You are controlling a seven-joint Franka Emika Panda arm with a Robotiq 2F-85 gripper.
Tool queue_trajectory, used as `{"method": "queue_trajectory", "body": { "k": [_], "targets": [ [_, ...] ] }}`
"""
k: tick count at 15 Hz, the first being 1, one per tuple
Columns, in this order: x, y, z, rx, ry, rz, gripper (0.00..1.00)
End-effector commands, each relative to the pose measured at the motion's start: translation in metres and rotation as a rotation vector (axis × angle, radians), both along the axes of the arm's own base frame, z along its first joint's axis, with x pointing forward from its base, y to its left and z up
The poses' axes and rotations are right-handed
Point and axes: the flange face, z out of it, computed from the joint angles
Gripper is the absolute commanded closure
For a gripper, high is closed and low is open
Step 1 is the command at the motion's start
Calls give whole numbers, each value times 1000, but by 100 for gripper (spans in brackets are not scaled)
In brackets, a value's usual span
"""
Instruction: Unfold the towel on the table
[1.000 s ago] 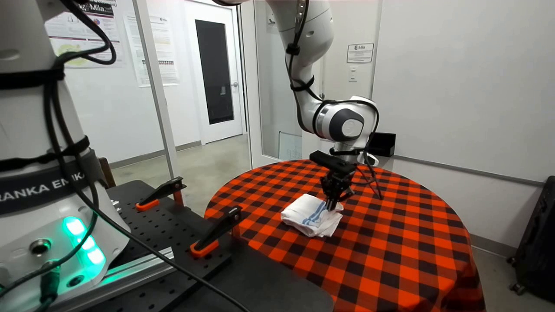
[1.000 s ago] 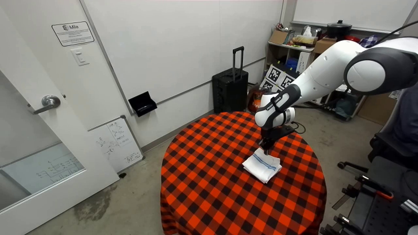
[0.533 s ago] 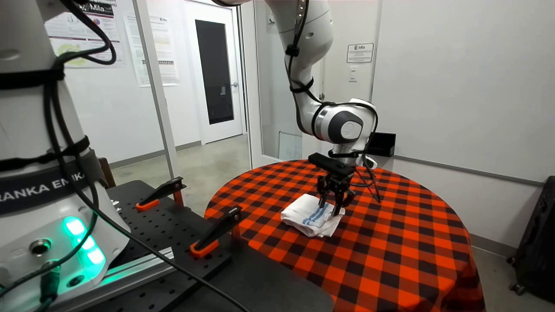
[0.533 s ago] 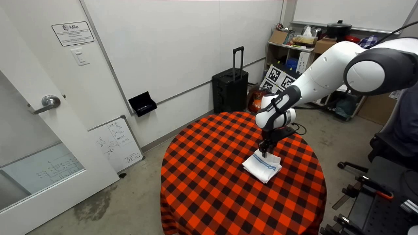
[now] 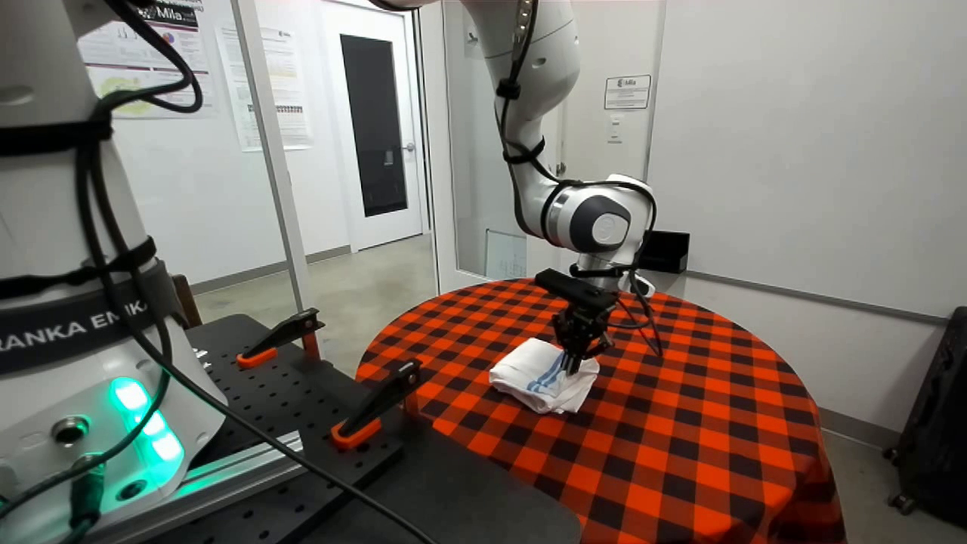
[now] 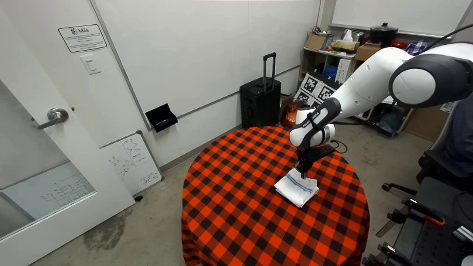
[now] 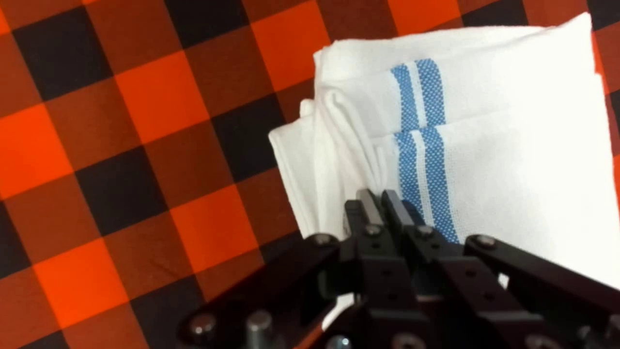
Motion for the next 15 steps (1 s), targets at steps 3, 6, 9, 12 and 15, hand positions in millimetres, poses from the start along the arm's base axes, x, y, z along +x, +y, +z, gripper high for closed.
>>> {"method": "queue_trajectory", "body": {
  "k": [3,6,9,12,15],
  "targets": [
    [4,6,24,-21,-51,44,99],
    [20,11,60,-100,-152,76,99],
    [34,13,91,-171,-234,115,99],
    [41,15,116,-231,-289,133,99],
    [45,15,135,-279,-328,132,99]
  ]
}}
